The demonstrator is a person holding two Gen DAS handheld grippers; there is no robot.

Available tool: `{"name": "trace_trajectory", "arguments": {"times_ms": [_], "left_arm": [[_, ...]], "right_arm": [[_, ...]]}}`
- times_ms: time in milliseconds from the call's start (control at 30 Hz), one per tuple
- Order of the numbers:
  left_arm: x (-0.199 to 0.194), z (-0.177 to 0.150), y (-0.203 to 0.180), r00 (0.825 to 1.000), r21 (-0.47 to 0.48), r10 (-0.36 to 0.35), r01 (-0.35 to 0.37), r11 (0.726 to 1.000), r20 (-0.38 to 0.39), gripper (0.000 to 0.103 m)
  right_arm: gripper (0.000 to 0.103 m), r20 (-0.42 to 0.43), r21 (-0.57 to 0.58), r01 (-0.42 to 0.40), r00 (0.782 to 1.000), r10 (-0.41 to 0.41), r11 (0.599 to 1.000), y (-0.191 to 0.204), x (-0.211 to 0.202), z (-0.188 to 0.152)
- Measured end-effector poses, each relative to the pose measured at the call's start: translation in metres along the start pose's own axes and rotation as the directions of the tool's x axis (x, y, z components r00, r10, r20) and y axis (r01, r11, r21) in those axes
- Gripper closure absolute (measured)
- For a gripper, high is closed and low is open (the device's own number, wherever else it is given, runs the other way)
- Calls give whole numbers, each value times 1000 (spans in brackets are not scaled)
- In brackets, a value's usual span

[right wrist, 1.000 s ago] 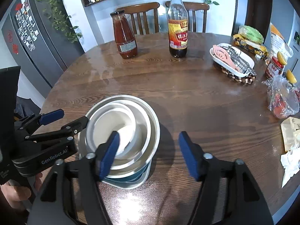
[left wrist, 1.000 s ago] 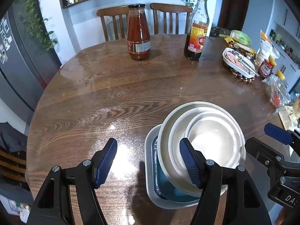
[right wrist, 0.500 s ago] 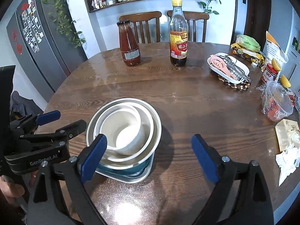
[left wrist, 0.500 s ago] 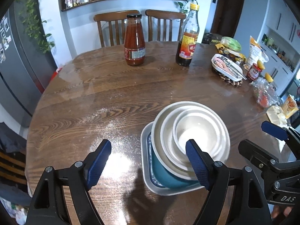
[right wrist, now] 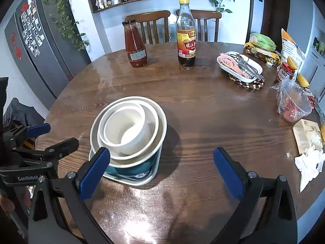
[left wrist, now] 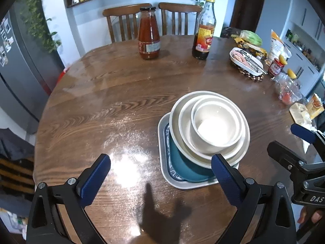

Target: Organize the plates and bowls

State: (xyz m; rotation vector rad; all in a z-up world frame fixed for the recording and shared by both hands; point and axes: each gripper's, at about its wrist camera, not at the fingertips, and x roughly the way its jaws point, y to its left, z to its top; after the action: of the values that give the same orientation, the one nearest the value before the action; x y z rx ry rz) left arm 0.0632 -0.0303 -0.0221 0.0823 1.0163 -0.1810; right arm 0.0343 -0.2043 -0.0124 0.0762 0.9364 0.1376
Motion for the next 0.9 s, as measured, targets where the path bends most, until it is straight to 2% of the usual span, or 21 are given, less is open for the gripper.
{"name": "trace_trajectory", "arguments": {"times_ms": [167, 433, 900], "left_arm": [[0, -6, 1, 998, -18, -61, 60, 998, -34, 4], [1, -14, -6, 999, 15, 1, 0, 1000, -34, 4], [6, -20, -7, 999, 4, 13, -13, 1000, -36, 4]], "right_arm": [[1, -11, -4, 2, 1000, -2, 1000, 0, -1, -5], [1, -7, -11, 8, 1000, -8, 1000, 3, -7, -8], [1, -20, -12, 0, 1000, 0, 1000, 8, -6, -12]]}}
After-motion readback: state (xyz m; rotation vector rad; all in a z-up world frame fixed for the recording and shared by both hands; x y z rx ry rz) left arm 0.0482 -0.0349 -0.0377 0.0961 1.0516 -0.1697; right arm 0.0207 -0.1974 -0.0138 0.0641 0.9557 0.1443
